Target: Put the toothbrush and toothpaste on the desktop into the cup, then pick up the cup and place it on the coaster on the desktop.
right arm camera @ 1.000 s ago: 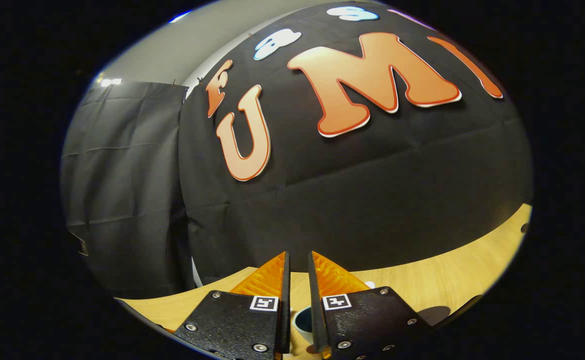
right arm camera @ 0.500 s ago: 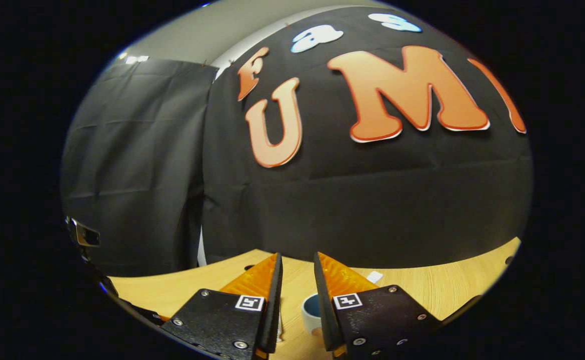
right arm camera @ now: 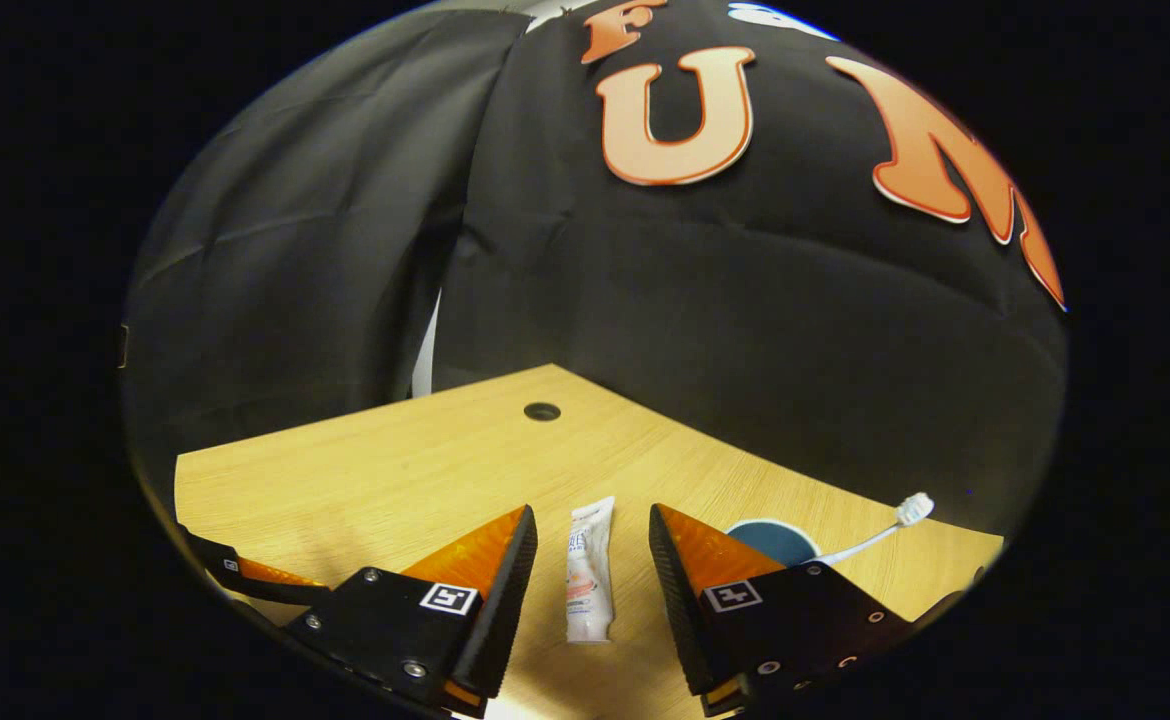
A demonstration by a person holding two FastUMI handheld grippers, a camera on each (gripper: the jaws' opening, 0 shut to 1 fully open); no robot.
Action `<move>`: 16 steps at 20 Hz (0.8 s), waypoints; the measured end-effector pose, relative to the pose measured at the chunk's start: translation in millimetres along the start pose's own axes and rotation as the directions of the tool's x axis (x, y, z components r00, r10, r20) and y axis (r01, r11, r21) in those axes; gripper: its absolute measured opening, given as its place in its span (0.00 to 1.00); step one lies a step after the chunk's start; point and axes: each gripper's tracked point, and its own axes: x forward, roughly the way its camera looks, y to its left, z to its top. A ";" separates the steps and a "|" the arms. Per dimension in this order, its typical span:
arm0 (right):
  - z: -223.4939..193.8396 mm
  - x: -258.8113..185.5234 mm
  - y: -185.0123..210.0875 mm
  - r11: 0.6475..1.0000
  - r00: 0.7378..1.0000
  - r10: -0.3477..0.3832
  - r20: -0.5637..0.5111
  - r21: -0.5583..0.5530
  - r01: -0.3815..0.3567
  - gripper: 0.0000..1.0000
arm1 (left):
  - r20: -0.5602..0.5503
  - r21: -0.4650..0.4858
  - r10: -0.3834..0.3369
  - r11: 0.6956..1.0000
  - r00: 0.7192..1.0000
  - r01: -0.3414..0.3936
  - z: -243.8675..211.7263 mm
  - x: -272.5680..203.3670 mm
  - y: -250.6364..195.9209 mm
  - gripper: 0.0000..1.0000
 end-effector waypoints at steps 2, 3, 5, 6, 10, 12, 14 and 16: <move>-16.0 16.5 8.4 1.000 0.996 0.009 -0.083 0.013 -0.008 0.65 | -0.009 -0.010 0.002 1.000 1.000 -0.002 -5.7 -4.6 8.3 0.89; -24.5 24.3 10.9 1.000 0.992 0.008 -0.123 0.013 -0.007 0.69 | -0.016 -0.017 0.002 1.000 1.000 -0.002 -6.0 -9.1 8.1 0.89; -38.3 35.5 16.5 1.000 0.980 -0.002 -0.197 -0.004 0.001 0.70 | -0.025 -0.040 -0.003 0.999 1.000 0.002 -9.6 -10.1 14.3 0.89; -43.3 42.5 17.9 1.000 0.974 -0.012 -0.227 -0.010 0.010 0.70 | -0.029 -0.050 -0.007 0.999 1.000 0.006 -12.3 -12.5 17.4 0.89; -63.9 59.5 17.1 0.999 0.938 -0.036 -0.344 -0.004 0.036 0.69 | -0.031 -0.082 -0.020 0.996 0.999 0.018 -14.4 -22.1 23.1 0.89; -73.7 68.3 18.6 0.999 0.922 -0.035 -0.384 -0.001 0.037 0.70 | -0.028 -0.092 -0.027 0.995 0.999 0.025 -12.3 -25.7 24.3 0.89; -74.8 73.1 13.9 0.998 0.914 -0.053 -0.401 0.000 0.058 0.65 | -0.028 -0.098 -0.027 0.995 0.999 0.024 -12.5 -26.2 26.0 0.89; -77.9 78.3 8.7 0.996 0.910 -0.059 -0.411 0.036 0.081 0.61 | -0.025 -0.113 -0.027 0.993 0.999 0.024 -11.6 -28.0 27.2 0.89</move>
